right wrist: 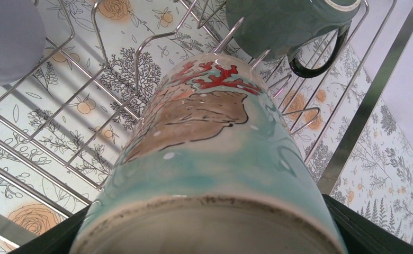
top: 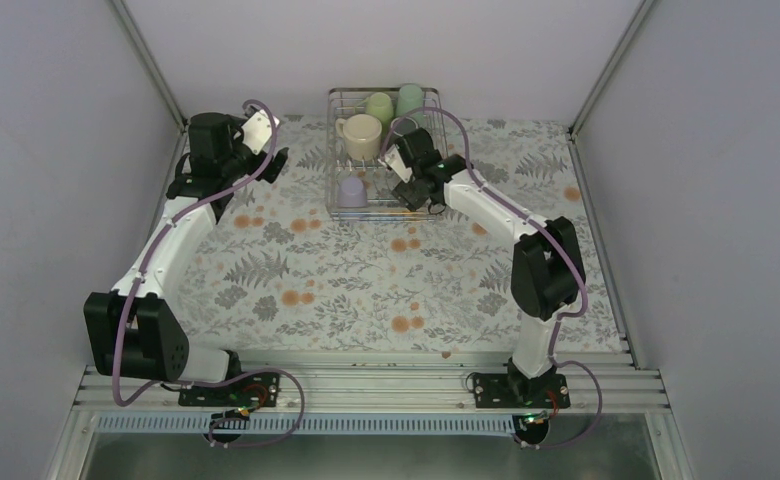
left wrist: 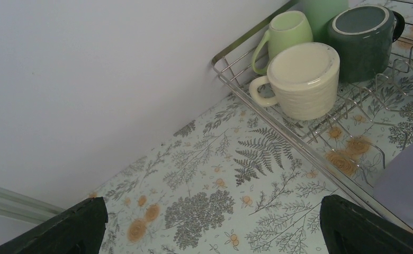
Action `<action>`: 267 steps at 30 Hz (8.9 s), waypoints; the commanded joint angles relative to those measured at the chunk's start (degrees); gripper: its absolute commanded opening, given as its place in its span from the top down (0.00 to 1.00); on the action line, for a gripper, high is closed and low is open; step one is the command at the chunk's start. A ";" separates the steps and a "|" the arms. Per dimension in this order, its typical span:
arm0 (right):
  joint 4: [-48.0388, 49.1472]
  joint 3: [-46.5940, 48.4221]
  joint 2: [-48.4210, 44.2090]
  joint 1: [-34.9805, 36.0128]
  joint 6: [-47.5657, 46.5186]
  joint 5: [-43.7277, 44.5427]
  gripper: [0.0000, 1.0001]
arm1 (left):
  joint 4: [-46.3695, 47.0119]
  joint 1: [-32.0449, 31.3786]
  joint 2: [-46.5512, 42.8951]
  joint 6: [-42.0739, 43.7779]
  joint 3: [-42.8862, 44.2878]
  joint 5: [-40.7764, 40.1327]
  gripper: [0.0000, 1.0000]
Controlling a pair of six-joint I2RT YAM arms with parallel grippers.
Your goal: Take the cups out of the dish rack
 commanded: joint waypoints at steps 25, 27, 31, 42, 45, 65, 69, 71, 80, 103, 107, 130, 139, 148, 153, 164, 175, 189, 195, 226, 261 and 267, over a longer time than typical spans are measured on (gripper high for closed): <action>-5.45 14.48 -6.69 -3.64 1.54 -3.76 0.88 | -7.83 -1.02 5.94 -1.86 11.08 16.00 0.00; -5.55 14.92 -7.26 -3.98 1.85 -5.78 0.88 | -11.73 -1.25 9.65 -2.73 16.48 22.69 0.00; -5.90 15.67 -8.23 -4.70 2.65 -9.73 0.89 | -16.68 -3.79 14.59 -3.91 23.34 30.63 0.00; -6.74 19.59 -9.03 -4.93 3.12 -13.51 0.88 | -31.76 -7.57 33.31 -5.50 43.86 56.09 0.00; -7.59 21.07 -8.65 -4.99 3.01 -14.00 0.88 | -29.98 -7.60 36.04 -6.75 45.06 56.82 0.00; -10.18 29.96 -5.00 -5.13 5.00 -19.23 0.87 | -34.33 -11.27 59.59 -14.96 74.33 74.29 0.00; -10.23 30.27 -4.59 -5.28 5.14 -19.93 0.87 | -27.20 -11.19 59.52 -21.41 72.42 77.91 0.00; -10.07 30.08 -4.24 -5.64 5.42 -20.78 0.87 | -25.05 -11.21 59.20 -23.82 72.47 79.45 0.01; -10.65 33.15 -0.76 -7.03 8.64 -27.97 0.83 | -22.25 -11.71 56.08 -27.51 70.05 83.42 0.13; -9.29 34.58 6.23 -12.72 15.73 -49.28 0.79 | -12.73 -14.15 53.08 -42.14 71.61 88.36 0.57; -9.14 34.04 8.13 -13.25 16.55 -54.20 0.78 | -12.11 -14.44 52.30 -42.63 70.96 88.26 0.62; -9.17 37.37 15.61 -14.04 16.25 -58.97 0.43 | -5.40 -16.25 46.28 -48.10 63.84 86.95 0.98; -3.72 33.21 13.08 -15.69 14.73 -58.50 0.12 | -6.98 -16.47 43.85 -45.52 62.64 83.83 0.98; -0.65 34.70 13.17 -17.74 14.29 -56.34 0.00 | -7.81 -16.75 42.18 -44.16 60.51 83.27 0.98; -2.90 37.77 12.48 -19.87 12.02 -57.74 0.00 | -12.03 -16.21 41.91 -39.29 59.66 81.01 0.98; -7.37 32.60 -0.73 -21.07 -3.71 -47.10 0.00 | -52.21 -15.33 51.81 -5.76 82.76 51.08 0.98; -11.61 30.53 -3.88 -21.03 -14.24 -44.97 0.00 | -48.80 -13.70 41.71 2.93 69.60 44.48 0.98; -25.62 28.23 -5.56 -20.31 -29.21 -54.98 0.00 | -54.41 -13.22 41.16 14.67 71.54 46.22 0.98; -24.41 22.98 -7.26 -18.91 -29.68 -49.04 0.00 | -53.32 -12.87 41.51 14.78 72.46 38.65 0.98; -20.82 20.76 -1.59 -8.20 -21.35 -31.14 0.00 | -53.66 9.87 51.21 34.67 68.66 -13.21 0.98; -13.85 28.79 16.55 3.26 -8.52 -32.44 0.00 | -65.55 10.86 58.14 41.30 77.96 -8.46 0.98; -12.70 28.41 17.78 3.44 -8.42 -30.24 0.00 | -65.55 10.77 55.83 42.95 75.79 -7.48 0.98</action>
